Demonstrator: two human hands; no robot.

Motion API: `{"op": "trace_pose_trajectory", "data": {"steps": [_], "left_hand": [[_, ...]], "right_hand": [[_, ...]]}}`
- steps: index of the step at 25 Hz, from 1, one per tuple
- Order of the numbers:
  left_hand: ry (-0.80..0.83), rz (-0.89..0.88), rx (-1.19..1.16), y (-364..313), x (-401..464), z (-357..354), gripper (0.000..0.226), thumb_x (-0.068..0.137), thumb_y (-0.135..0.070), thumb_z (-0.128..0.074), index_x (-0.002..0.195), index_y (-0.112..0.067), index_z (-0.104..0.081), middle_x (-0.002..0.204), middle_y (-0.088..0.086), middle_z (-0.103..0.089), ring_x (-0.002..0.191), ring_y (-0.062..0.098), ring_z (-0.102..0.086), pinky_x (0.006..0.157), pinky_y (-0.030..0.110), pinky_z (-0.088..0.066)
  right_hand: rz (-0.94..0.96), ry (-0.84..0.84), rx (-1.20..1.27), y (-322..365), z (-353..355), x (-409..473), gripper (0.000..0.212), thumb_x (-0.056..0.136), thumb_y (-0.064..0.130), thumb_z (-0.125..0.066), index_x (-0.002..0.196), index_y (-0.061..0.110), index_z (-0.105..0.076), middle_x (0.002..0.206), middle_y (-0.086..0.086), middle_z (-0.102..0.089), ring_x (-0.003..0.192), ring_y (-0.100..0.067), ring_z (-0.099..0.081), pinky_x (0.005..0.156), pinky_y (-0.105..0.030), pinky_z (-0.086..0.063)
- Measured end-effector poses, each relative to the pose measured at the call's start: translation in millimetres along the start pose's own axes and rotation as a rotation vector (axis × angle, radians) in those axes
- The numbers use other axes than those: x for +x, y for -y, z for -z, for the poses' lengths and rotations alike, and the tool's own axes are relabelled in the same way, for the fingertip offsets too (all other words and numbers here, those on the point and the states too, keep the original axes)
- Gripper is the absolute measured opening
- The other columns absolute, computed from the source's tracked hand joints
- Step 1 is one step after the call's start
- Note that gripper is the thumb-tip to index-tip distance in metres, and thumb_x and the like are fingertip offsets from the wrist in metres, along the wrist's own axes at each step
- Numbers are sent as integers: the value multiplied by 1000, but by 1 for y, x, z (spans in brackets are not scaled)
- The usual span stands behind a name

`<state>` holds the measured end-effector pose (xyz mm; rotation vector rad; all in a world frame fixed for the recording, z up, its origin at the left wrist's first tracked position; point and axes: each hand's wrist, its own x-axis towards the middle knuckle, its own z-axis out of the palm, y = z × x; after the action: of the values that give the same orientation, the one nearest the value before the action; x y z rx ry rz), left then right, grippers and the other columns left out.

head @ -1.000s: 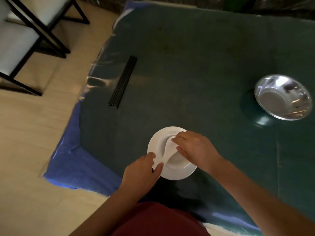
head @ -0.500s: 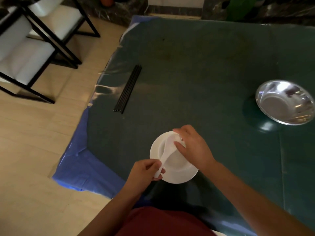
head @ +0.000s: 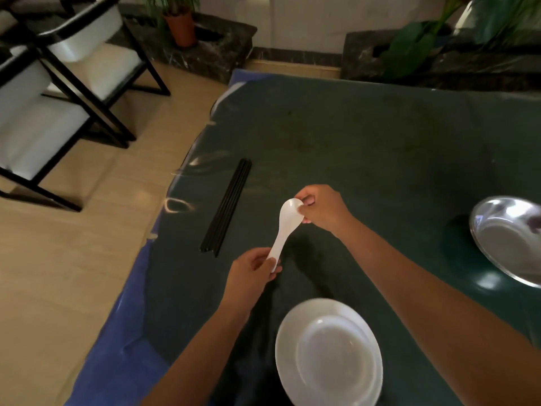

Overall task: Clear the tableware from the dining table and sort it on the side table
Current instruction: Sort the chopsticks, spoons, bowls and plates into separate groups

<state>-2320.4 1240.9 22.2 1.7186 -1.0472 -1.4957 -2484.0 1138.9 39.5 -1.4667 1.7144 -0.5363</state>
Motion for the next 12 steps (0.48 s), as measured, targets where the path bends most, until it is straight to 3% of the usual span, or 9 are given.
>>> {"op": "trace_pose_trajectory", "data": {"steps": [2,6,9,12], "left_hand": [[-35,-27,94,3,32,1,17,86,-10,-55,91,-20,-69,80,-10,-70,78,11,-68,75,28,-54],[-54,-96,313,9,88,1,23,84,-13,-54,95,-24,-72,71,-21,-64,71,-3,-60,64,17,-44],[-95,-167,404,13,113,1,19,83,-10,-54,83,-17,-72,65,-6,-66,57,5,-57,54,19,-40],[-129,-281,501,20,127,-5,16,84,-9,-55,77,-5,-68,68,12,-65,59,22,-57,52,19,-35]], "right_hand": [[-10,-6,-54,0,-10,35,19,81,4,-59,96,13,-66,98,-9,-70,72,-19,-66,64,-26,-57],[-33,-16,-111,-8,-33,88,20,81,5,-56,96,13,-67,98,-10,-70,68,-20,-66,65,-28,-57],[-34,-46,-91,-14,-42,111,21,80,3,-54,92,13,-68,95,-11,-71,70,-24,-69,70,-33,-59],[-21,-54,-91,-19,-46,125,23,78,1,-53,89,13,-69,93,-12,-71,74,-28,-70,75,-38,-59]]}}
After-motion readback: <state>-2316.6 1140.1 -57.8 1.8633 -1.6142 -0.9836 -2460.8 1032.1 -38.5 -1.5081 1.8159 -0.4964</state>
